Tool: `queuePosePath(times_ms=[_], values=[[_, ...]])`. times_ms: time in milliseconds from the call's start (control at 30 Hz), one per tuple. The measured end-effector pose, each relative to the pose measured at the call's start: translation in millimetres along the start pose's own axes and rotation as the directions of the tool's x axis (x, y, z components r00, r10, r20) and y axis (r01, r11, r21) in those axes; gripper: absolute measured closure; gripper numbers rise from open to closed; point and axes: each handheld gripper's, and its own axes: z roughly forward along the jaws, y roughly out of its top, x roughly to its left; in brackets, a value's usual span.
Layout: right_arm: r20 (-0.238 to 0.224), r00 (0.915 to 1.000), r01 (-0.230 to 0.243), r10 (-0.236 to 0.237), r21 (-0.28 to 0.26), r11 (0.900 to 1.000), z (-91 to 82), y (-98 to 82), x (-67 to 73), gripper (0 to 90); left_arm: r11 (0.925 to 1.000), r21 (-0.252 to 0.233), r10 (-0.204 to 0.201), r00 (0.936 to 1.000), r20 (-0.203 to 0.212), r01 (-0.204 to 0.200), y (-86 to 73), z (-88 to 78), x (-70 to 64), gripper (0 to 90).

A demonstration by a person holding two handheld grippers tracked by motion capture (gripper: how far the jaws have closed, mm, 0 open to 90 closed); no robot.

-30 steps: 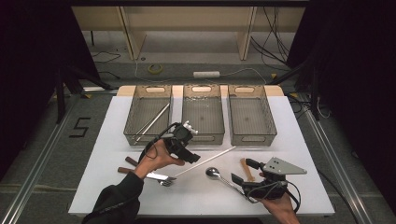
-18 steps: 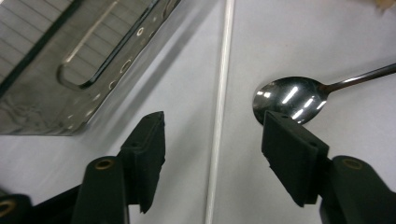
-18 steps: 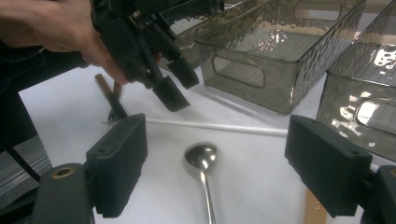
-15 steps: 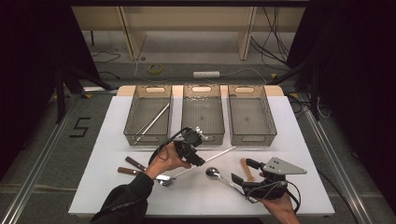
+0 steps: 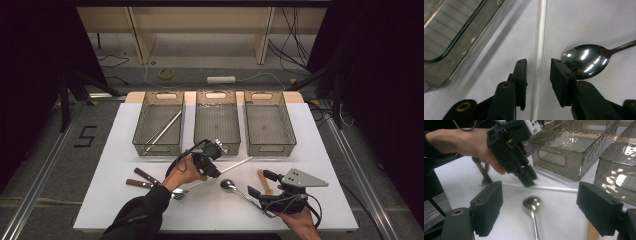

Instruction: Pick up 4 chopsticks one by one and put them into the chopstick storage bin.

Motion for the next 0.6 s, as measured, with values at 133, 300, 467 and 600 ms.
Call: queuePosePath(times_ms=[133,300,467,600], values=[[0.001,1.0000,-0.002,0.002,0.002,1.000,-0.1,-0.2,-0.2,22.2,1.0000,0.005,0.008,1.0000,-0.002,-0.008,1.2,4.5,-2.0,70.0],[0.001,1.0000,-0.002,0.002,0.001,1.000,-0.1,-0.1,-0.2,22.2,0.9998,0.008,0.021,0.9998,-0.007,-0.021,2.5,8.5,-3.9,75.6],[0.000,1.0000,-0.003,0.003,0.000,1.000,-0.2,-0.1,-0.5,22.2,0.9992,0.012,0.039,0.9988,-0.029,-0.038,3.3,10.2,-5.4,80.1],[0.000,1.0000,-0.003,0.003,0.002,1.000,0.1,-0.1,-0.3,22.2,0.9985,0.010,0.054,0.9976,-0.043,-0.054,3.6,10.7,-6.8,82.2]])
